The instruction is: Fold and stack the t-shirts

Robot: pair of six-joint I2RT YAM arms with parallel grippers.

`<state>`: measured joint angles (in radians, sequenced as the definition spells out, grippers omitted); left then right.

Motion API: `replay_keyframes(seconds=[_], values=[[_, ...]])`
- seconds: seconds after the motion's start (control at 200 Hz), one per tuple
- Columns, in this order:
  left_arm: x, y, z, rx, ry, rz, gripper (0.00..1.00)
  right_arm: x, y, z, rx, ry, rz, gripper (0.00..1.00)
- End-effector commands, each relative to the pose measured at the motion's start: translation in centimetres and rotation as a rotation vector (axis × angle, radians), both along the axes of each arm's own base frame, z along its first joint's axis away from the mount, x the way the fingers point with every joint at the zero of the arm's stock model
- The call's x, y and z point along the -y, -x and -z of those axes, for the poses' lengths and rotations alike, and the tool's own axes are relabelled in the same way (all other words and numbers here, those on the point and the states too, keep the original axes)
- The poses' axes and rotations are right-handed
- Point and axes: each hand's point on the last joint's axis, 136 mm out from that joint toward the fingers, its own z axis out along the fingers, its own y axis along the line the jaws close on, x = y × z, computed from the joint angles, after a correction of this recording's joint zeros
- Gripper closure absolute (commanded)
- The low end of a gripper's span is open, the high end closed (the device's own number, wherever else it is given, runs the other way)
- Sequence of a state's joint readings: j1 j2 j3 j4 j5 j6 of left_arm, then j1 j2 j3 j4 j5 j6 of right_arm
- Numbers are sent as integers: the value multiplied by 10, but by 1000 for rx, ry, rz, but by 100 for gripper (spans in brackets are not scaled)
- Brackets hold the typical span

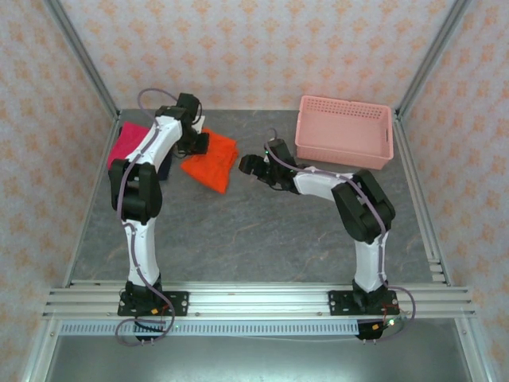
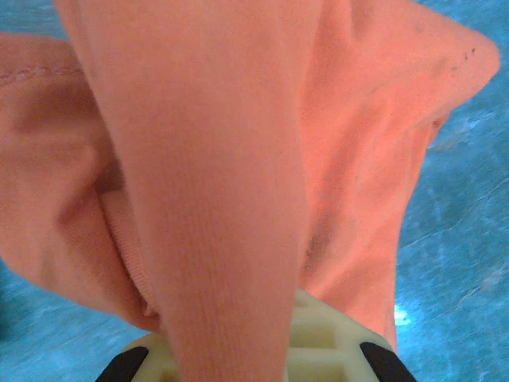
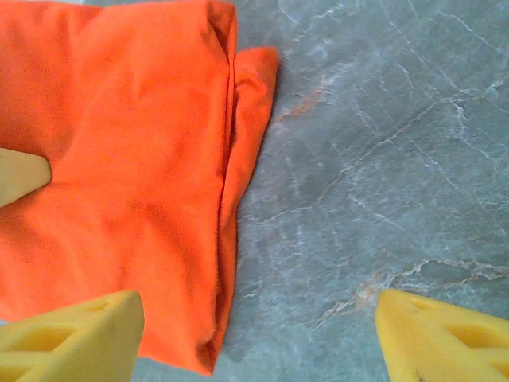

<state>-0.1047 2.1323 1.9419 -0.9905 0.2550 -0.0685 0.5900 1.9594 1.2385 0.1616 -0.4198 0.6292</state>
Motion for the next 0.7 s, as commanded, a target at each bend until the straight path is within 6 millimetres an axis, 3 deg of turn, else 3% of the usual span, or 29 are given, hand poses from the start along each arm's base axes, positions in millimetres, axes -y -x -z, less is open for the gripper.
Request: replay_keyframes(seconds=[0.0, 0.245, 0.395, 0.695], values=[[-35, 21, -30, -41, -164, 40, 100, 0, 8, -26, 55, -19, -47, 23], [-84, 25, -52, -43, -281, 38, 100, -19, 23, -61, 154, -62, -180, 22], [-100, 21, -65, -14, -319, 66, 100, -38, 33, -76, 216, -64, -260, 22], [-129, 3, -102, 93, -360, 15, 100, -49, 38, -70, 209, -76, -289, 22]])
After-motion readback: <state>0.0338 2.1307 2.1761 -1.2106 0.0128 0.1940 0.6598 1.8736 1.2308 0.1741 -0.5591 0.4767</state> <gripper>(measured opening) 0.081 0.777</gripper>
